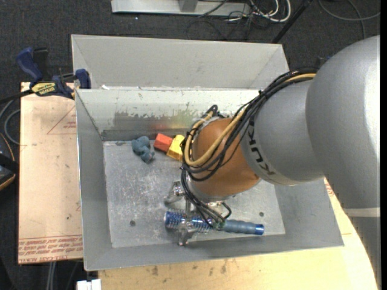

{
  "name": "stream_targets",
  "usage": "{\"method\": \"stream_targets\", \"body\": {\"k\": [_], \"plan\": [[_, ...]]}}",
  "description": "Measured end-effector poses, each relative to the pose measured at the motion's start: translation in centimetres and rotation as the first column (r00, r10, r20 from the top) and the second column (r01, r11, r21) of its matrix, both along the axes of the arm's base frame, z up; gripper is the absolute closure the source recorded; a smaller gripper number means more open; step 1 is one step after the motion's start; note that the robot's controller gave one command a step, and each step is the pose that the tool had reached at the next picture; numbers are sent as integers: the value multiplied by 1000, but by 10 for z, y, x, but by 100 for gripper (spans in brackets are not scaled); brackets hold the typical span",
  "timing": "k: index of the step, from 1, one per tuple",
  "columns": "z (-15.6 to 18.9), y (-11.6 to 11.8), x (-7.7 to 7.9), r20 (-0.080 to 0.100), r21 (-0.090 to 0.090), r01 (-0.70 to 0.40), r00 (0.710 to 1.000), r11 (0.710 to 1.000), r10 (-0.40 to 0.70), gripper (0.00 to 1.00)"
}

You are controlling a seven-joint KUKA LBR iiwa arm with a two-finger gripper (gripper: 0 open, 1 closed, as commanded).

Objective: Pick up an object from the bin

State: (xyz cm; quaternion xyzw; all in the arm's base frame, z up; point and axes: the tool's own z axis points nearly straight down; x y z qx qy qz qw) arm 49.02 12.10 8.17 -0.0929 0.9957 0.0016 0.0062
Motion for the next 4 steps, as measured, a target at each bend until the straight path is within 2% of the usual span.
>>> {"method": "stream_targets", "body": {"k": [1, 2, 3, 4], "plan": [[-1, -1, 0, 0, 1, 3, 1000, 1000, -3, 100], [-1, -1, 0, -1, 0, 4, 1000, 1000, -4, 0], [-1, -1, 0, -1, 1, 3, 1000, 1000, -3, 100], [155, -29, 23, -2, -3, 4, 1000, 1000, -4, 100]]}}
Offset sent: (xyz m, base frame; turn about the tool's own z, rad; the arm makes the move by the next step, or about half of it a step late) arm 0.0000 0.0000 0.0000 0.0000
